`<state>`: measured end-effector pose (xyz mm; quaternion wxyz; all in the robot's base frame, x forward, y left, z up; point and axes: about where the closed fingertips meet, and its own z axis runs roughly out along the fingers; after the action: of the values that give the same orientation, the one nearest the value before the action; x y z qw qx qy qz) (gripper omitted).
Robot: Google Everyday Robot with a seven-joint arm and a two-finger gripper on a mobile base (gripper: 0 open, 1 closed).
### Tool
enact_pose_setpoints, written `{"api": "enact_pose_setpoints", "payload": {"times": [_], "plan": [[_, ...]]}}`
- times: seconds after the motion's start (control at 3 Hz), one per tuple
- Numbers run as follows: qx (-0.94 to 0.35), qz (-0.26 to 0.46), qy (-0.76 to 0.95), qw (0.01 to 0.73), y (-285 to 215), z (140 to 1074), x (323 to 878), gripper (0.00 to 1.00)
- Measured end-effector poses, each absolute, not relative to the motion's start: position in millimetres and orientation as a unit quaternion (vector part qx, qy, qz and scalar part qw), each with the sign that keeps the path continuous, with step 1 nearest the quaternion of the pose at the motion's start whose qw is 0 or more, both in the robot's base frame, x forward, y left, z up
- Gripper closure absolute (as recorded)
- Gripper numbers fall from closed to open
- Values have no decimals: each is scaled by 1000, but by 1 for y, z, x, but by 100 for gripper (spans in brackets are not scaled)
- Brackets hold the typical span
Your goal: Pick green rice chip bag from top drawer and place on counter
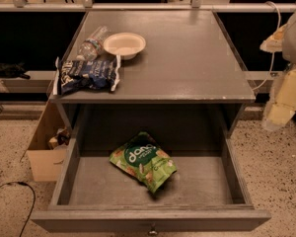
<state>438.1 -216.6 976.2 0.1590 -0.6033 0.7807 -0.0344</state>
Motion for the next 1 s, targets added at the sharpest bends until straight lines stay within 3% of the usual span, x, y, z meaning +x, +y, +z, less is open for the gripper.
{"api": "enact_pose_setpoints", "payload": {"times": [0.67, 1.0], "plan": [[-598, -29, 784, 163, -217, 972, 437, 0], [-568, 16, 804, 174, -206, 941, 435, 0]]}}
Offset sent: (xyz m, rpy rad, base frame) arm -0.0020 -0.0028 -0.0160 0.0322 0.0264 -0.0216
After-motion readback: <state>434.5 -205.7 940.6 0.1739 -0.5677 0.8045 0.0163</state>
